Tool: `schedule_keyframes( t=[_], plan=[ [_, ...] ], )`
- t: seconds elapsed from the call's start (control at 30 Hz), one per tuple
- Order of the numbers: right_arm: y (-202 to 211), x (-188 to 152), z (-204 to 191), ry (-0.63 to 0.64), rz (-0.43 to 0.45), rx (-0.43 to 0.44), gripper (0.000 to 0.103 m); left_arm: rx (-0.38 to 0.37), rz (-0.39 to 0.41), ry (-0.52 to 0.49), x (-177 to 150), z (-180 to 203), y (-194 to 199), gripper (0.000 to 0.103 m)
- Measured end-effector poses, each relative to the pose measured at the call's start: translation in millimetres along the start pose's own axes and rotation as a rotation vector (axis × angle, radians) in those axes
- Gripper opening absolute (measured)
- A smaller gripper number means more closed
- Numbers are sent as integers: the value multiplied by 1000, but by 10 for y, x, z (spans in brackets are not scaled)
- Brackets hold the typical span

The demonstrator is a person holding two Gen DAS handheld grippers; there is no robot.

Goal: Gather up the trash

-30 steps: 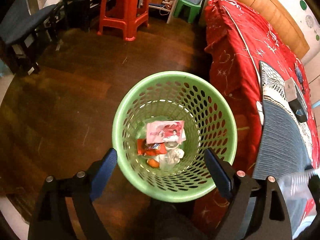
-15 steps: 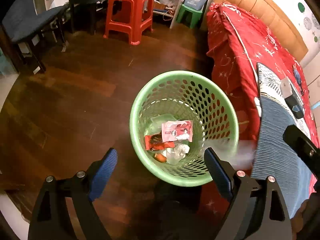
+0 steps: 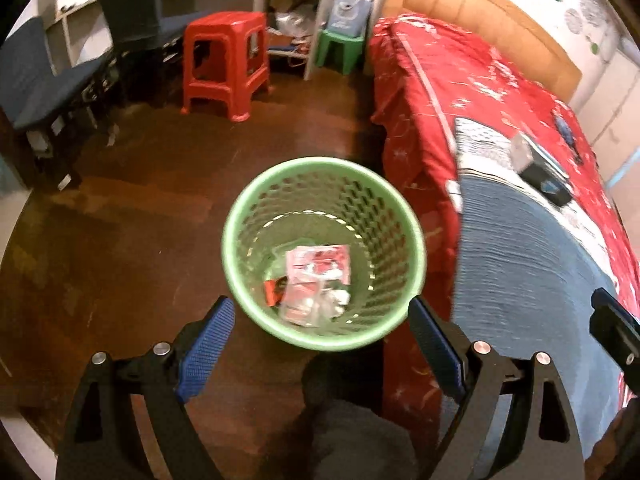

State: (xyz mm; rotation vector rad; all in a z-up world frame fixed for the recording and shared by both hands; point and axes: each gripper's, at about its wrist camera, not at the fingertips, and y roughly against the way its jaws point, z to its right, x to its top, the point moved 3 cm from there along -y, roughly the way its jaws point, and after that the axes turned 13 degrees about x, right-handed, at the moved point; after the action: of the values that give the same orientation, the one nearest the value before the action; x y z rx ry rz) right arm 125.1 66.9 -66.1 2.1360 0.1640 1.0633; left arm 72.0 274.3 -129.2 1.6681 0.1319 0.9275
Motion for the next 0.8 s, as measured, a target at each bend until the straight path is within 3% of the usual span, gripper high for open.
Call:
schedule_keyframes(
  t=[0.27,0.47,0.8],
  plan=[
    [658,-363,252,-37,50,-117,91,-50,88,-115,-162,548,513,93],
    [1066,-602,389,-46,81,-211,94,-88,115,-143,-318,795,795,95],
    [1514,-875,565,-104,123,-273,96,-60,208,-177,-533,996,1232,95]
  ],
)
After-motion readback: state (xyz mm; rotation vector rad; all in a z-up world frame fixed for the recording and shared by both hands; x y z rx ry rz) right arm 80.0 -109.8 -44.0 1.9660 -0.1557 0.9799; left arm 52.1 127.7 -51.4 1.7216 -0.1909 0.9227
